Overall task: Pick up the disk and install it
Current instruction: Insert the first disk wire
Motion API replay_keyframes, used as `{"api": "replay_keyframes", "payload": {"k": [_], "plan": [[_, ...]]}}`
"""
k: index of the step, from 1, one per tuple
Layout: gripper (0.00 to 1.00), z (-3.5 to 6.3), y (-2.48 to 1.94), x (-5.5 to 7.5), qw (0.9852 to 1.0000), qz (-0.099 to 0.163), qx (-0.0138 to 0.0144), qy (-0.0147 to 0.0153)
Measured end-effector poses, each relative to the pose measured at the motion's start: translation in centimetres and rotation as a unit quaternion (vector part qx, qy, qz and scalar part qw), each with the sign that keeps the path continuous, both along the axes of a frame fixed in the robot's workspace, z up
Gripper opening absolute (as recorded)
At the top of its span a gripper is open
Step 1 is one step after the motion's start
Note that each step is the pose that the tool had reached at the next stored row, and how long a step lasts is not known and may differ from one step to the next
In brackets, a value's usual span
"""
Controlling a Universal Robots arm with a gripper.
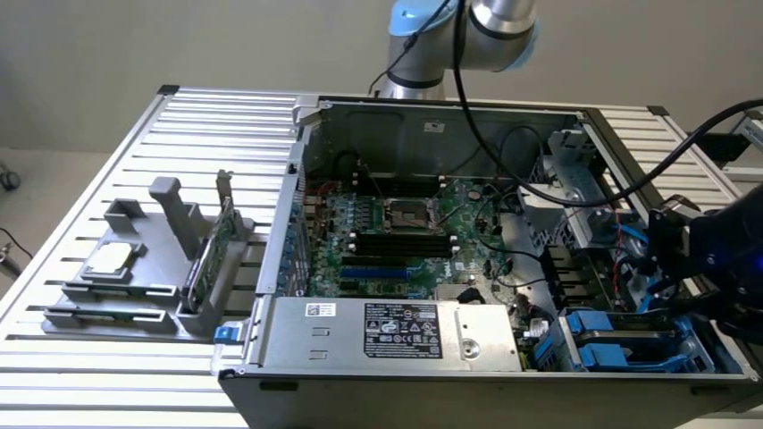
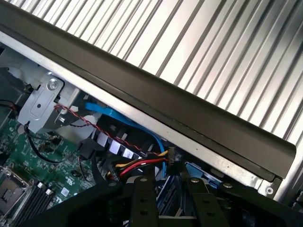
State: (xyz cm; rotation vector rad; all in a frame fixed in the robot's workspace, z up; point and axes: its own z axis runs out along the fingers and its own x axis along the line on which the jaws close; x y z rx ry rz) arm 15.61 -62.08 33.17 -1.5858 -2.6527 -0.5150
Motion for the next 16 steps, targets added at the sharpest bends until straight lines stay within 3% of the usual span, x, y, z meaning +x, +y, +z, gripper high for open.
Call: {"api": "replay_keyframes", "payload": {"k": [2,7,9,11,12,16], "plan": [[0.31,-0.07,0.0,0.13,1.0,-0.001,0.0015,0.0],[0.31,-0.15,0.0,0.17,1.0,-0.001,0.0021,0.0002],[0.22,-0.17,0.01,0.16,1.0,-0.001,0.0026,0.0008],[0.22,-0.16,0.0,0.16,1.0,-0.001,0.0032,0.0016],[0.18,-0.16,0.0,0.17,1.0,-0.001,0.004,0.0029],[0.18,-0.13,0.01,0.16,0.9999,-0.001,0.0067,0.0098]]}}
